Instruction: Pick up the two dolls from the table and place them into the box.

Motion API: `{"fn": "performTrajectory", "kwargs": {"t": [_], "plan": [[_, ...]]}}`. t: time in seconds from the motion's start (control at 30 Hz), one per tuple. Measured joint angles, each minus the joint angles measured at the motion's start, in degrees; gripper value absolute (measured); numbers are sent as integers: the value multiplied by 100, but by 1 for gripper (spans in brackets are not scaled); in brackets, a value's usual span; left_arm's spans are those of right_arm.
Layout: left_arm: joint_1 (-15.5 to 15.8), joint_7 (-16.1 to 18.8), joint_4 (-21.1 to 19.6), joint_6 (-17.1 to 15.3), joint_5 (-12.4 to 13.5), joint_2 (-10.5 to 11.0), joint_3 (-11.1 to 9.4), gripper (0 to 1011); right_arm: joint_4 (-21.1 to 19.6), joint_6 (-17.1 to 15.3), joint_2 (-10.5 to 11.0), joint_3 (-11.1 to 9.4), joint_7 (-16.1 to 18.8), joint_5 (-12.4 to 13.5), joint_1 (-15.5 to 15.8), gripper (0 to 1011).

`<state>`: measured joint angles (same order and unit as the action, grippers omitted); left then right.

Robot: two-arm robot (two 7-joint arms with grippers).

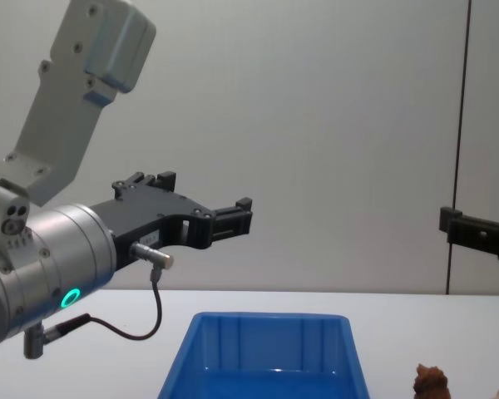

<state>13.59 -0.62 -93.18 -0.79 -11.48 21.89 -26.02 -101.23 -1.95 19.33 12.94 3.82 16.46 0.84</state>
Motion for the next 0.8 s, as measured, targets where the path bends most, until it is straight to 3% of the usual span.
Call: {"fn": "performTrajectory", "kwargs": {"t": [0.8], "plan": [[0,0,0,0,0,0,0,1002,0,0,0,0,0,0,0,1001]]}}
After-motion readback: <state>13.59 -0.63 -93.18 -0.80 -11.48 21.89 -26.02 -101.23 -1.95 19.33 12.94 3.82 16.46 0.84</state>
